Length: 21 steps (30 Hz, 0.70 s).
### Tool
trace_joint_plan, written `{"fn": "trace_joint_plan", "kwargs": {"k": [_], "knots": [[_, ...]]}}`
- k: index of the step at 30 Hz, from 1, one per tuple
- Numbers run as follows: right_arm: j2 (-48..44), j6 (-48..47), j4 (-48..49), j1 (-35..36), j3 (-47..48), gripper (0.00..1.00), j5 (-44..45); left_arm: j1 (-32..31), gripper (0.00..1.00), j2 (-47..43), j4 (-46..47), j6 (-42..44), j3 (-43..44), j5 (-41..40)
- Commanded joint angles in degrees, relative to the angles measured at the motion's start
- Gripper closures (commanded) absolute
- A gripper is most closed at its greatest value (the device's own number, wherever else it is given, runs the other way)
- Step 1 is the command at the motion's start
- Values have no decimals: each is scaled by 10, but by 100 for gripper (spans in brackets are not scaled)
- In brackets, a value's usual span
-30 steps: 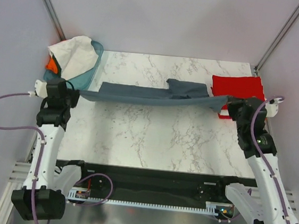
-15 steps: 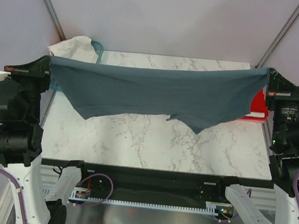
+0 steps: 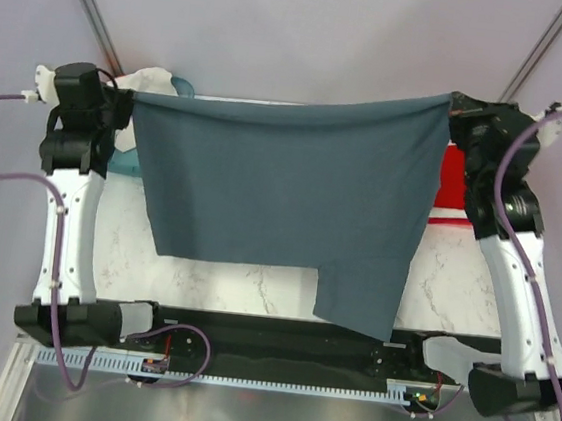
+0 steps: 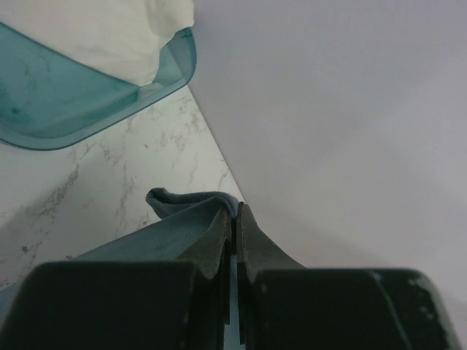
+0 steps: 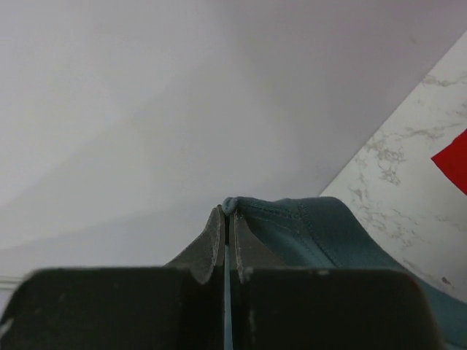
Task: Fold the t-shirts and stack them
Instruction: Fold the tshirt
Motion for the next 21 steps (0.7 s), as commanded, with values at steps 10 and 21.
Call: {"fn": "trace_joint_plan", "kwargs": {"k": [10, 21], "knots": [[352, 103, 170, -86, 359, 100, -241, 28, 98, 300, 98, -37, 350, 101], [445, 160, 281, -139, 318, 100, -376, 60, 98, 384, 205, -38, 314, 179]]}}
